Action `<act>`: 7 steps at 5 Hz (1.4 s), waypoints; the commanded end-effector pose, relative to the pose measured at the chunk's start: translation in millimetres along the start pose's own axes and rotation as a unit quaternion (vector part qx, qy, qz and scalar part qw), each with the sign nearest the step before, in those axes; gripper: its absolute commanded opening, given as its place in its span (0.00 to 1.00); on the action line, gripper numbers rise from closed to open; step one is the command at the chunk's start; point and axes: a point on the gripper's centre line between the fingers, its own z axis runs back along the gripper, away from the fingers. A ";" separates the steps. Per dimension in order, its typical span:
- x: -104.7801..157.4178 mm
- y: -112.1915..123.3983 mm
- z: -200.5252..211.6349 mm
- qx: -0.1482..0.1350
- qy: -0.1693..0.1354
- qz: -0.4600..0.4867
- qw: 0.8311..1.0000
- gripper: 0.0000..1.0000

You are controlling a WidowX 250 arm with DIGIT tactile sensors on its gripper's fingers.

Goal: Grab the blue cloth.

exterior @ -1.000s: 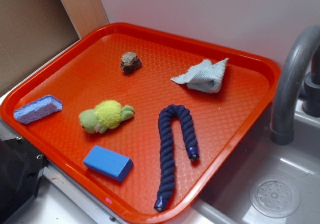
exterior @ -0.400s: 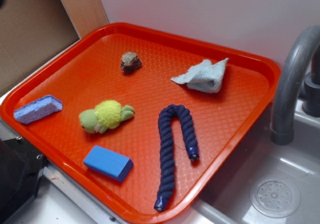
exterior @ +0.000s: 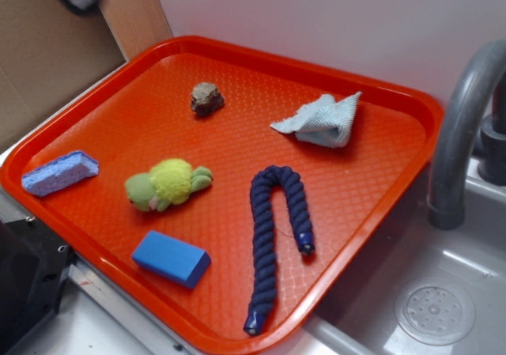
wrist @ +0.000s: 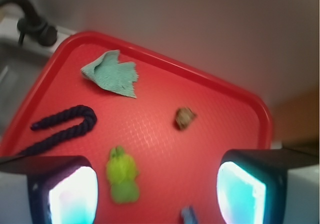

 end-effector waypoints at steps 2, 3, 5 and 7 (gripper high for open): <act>75.7 -44.5 -127.6 0.018 0.056 -0.177 0.982 1.00; 78.0 -53.6 -155.4 -0.021 0.071 -0.188 0.979 1.00; 80.8 -66.2 -180.8 -0.132 0.056 -0.179 0.973 0.00; 74.4 -59.2 -193.8 -0.122 0.069 -0.154 0.978 0.00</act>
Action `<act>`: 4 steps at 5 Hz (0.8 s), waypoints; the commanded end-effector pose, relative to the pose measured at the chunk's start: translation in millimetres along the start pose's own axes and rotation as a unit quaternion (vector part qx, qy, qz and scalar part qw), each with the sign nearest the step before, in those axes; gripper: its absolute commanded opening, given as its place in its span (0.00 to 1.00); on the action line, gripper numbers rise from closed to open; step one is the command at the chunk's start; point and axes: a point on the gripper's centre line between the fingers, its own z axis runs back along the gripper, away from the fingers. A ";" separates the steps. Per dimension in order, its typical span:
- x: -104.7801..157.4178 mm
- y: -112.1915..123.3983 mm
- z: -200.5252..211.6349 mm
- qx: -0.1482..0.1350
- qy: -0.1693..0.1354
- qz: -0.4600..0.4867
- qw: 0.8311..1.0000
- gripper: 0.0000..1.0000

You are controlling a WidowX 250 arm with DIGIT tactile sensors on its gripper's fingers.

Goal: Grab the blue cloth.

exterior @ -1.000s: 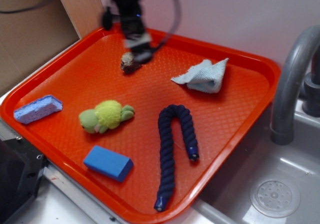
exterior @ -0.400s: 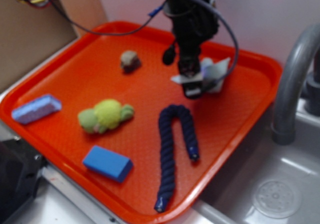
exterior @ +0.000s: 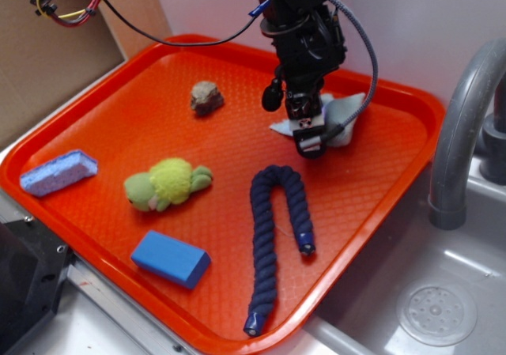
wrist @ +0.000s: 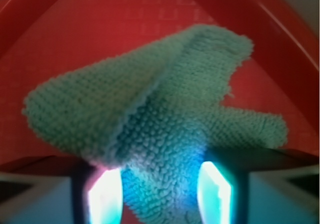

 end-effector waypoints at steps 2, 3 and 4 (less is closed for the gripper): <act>-15.5 8.4 30.0 0.075 -0.046 0.161 0.983 0.00; -42.1 5.5 81.1 0.096 -0.077 0.281 0.952 0.00; -59.9 -7.0 132.3 0.094 -0.078 0.387 0.914 0.00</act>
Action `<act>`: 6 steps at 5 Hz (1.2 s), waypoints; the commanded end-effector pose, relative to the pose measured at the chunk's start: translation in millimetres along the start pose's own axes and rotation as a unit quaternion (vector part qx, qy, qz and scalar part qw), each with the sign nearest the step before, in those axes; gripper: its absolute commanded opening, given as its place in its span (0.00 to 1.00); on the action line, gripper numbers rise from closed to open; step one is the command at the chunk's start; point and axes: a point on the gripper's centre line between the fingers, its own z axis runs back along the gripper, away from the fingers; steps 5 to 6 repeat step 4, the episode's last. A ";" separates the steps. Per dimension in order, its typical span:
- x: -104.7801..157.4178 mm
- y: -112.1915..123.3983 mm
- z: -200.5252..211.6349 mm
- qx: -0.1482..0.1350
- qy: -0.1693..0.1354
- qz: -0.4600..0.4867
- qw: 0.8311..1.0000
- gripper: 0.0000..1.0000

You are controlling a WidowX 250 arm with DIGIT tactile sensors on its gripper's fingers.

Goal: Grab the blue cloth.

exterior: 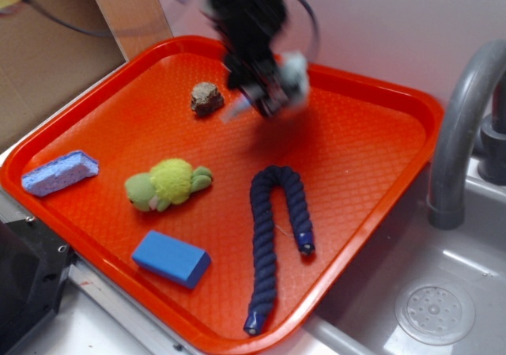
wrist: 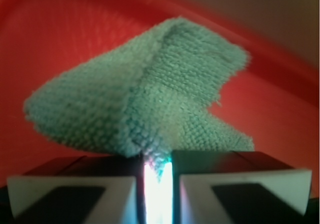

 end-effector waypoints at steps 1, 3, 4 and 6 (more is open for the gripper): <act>-22.3 11.3 109.5 0.018 0.012 0.175 0.984 0.00; -26.5 13.3 163.6 0.003 -0.030 0.149 0.988 0.00; -20.9 18.1 155.5 -0.021 -0.025 0.131 0.991 0.00; -20.9 18.1 155.5 -0.021 -0.025 0.131 0.991 0.00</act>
